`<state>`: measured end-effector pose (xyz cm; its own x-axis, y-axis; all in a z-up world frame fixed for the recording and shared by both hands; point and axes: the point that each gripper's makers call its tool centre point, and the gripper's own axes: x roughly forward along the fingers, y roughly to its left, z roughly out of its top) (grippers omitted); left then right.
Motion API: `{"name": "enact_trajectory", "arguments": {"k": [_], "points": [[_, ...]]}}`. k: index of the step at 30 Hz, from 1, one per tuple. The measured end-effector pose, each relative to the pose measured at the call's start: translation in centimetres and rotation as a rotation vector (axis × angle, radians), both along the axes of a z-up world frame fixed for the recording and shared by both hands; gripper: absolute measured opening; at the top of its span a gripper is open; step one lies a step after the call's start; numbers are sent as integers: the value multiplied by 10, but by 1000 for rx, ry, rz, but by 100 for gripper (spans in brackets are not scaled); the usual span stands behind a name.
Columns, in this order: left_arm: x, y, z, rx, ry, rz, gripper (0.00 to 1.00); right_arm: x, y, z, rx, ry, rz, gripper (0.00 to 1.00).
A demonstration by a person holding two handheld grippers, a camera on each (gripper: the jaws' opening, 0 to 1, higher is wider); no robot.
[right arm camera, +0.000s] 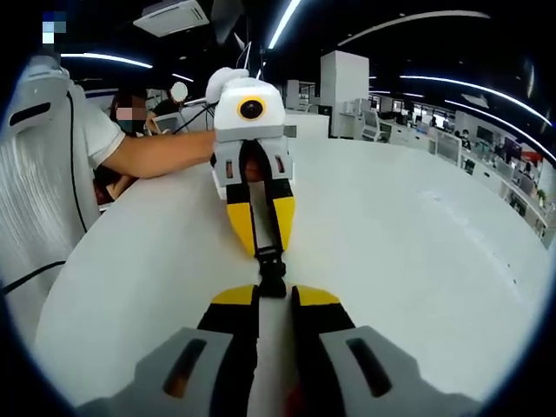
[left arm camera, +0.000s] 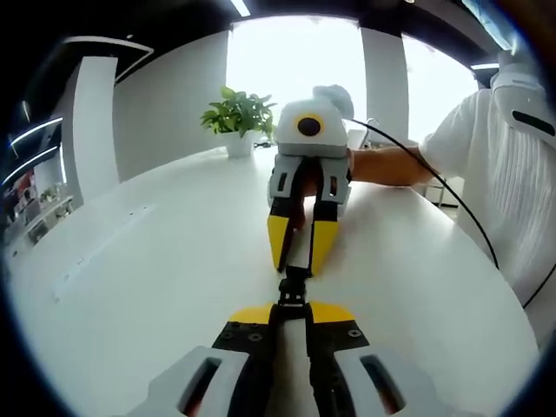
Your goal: Snap the two parts of the plastic buckle together until the buckle closes and remains connected.
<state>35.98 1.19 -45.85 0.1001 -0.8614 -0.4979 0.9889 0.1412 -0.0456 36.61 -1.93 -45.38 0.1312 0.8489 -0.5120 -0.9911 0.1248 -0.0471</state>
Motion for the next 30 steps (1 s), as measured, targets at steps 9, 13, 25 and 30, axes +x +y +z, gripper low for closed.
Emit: {"name": "enact_trajectory", "arguments": {"k": [9,13,25,30], "points": [[0,0,0,-3,7,-7,10,-2,0,-1,-9,-1,36,10],[-2,0,1,-5,3,-31,10,-3,1,-1,-6,13,66,10],[-4,-1,1,21,11,-90,9,-3,2,-1,-29,20,140,9],[-5,-1,2,32,10,-85,8,-2,2,-1,-30,21,143,8]]}}
